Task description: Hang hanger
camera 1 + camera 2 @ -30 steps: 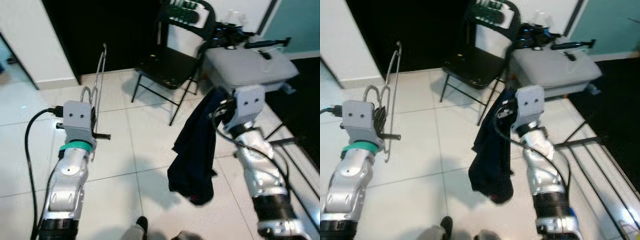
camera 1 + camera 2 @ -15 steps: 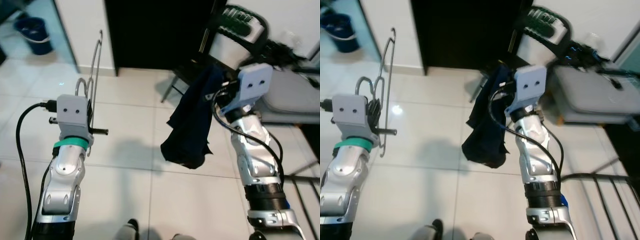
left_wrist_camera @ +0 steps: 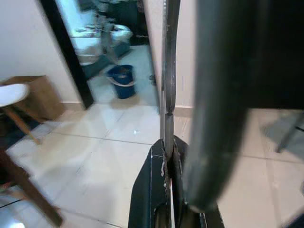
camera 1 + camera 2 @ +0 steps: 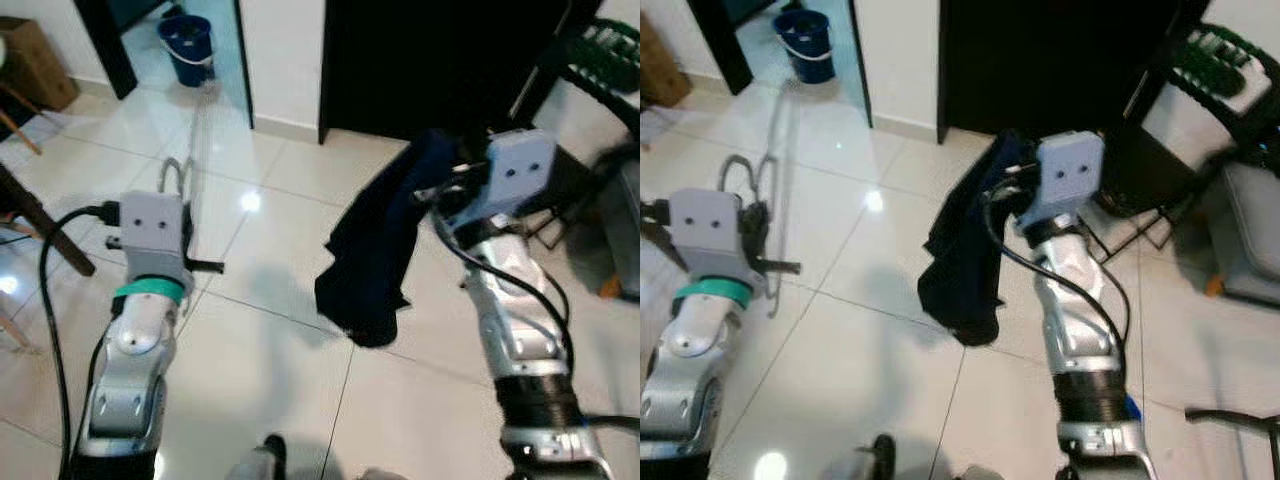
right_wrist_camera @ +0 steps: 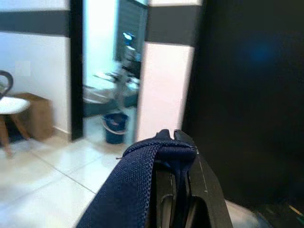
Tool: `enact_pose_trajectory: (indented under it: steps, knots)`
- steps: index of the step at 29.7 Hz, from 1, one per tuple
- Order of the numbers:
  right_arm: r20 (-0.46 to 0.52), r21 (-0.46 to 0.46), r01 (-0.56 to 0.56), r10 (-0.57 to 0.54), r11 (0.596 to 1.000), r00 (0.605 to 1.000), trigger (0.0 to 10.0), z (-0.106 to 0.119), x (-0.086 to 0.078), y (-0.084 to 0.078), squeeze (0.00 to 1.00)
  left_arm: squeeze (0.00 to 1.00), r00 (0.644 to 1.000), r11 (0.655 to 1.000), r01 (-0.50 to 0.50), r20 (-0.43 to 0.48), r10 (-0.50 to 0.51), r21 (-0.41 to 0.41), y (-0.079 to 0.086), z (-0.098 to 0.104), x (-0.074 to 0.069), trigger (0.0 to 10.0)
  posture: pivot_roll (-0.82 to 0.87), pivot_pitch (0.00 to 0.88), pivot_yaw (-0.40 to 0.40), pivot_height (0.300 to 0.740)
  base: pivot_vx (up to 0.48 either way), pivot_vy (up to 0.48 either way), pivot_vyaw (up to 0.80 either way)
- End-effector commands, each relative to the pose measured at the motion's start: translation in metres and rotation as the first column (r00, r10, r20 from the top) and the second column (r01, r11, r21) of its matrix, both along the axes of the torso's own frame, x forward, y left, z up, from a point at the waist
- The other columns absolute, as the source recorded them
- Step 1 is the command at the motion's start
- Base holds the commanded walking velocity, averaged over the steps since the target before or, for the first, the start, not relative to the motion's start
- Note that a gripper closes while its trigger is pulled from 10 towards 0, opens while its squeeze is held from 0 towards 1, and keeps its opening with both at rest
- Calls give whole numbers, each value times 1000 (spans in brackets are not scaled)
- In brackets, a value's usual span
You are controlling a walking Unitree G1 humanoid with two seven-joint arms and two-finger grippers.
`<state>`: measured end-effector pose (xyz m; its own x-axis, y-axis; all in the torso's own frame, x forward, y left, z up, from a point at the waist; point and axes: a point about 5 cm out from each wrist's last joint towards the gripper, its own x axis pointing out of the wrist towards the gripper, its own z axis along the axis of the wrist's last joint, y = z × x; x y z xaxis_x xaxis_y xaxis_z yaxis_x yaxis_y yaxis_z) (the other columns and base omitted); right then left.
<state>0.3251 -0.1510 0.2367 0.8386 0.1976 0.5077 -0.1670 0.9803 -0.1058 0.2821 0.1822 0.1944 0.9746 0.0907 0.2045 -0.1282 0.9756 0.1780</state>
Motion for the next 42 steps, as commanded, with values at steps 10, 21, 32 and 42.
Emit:
enact_pose_trajectory:
  steps: [10,21,32,42]
  knots:
    - [31,8,-23,23,1000,999,10000,7,-3,4,0,0,1000,1000,-7,-12,7,0,-1,0,-4,10000,45,38,18,740,0,0,750]
    - [27,5,-25,24,1000,999,10000,7,-3,4,0,0,1000,1000,-3,-6,3,0,-3,3,-3,10000,36,39,20,740,0,0,749]
    - [27,11,-24,24,1000,999,10000,7,-3,6,0,0,1000,1000,-8,3,8,7,-2,8,-2,10000,48,36,26,740,0,0,748]
    - [32,29,-28,27,999,999,10000,8,-3,6,0,0,1000,1000,-21,22,21,15,-1,12,-1,10000,54,32,32,740,0,0,675]
